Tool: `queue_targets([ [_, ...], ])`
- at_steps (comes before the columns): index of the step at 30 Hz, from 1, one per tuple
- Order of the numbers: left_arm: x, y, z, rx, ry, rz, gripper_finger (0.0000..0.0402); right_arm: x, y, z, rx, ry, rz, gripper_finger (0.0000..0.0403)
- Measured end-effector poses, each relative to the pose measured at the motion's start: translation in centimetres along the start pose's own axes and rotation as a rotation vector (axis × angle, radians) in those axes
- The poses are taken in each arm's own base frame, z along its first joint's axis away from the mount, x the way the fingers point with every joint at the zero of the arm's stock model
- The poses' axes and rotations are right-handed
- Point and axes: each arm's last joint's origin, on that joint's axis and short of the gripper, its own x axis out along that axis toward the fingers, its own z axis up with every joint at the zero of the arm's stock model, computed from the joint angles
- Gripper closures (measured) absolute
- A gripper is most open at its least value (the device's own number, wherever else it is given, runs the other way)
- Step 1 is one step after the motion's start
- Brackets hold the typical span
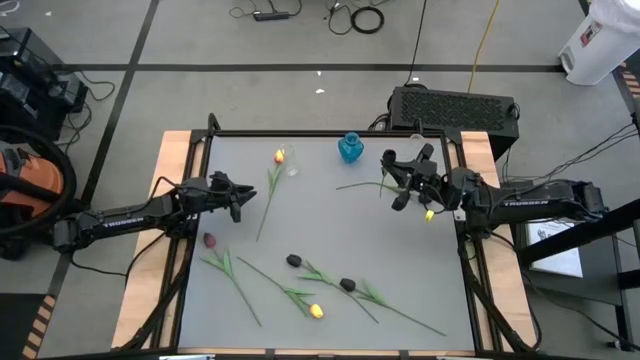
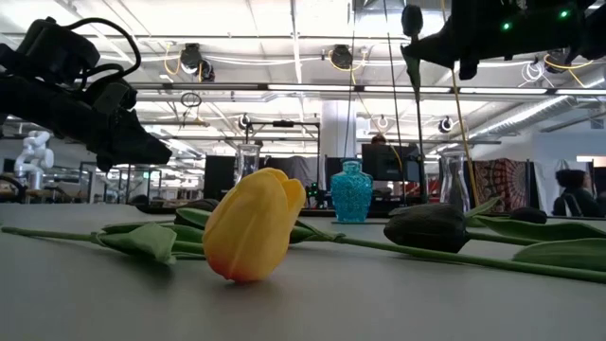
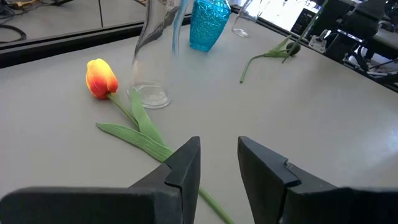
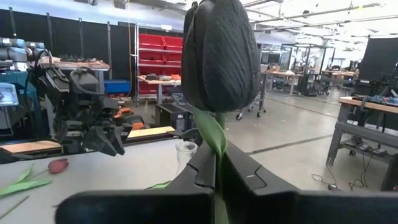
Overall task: Sort flowers into vase by color
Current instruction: Put the black flower into the left transparent flower vase
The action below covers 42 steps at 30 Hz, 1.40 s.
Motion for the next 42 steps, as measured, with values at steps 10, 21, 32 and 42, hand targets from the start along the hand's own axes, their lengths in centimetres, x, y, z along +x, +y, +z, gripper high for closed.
queue_targets([
  [10, 0.0, 0.0, 0.0, 0.0, 0.0, 0.0, 0.0288, 0.0, 0.1, 0.0, -0.002, 0.003, 0.031, 0.0401],
  [21, 0.0, 0.0, 0.0, 0.0, 0.0, 0.0, 0.0288, 0.0, 0.3, 0.0, 0.015, -0.003, 0.106, 0.0401],
  [32, -0.2, -0.6, 1.6, 0.0, -0.149, -0.073, 0.0288, 0.0, 0.5, 0.5, 0.057, -0.033, 0.186, 0.0401],
  [42, -1.0, -1.9, 4.5, 0.066, -0.241, -0.202, 0.0288, 0.0, 0.7, 1.0, 0.107, -0.083, 0.254, 0.0401],
])
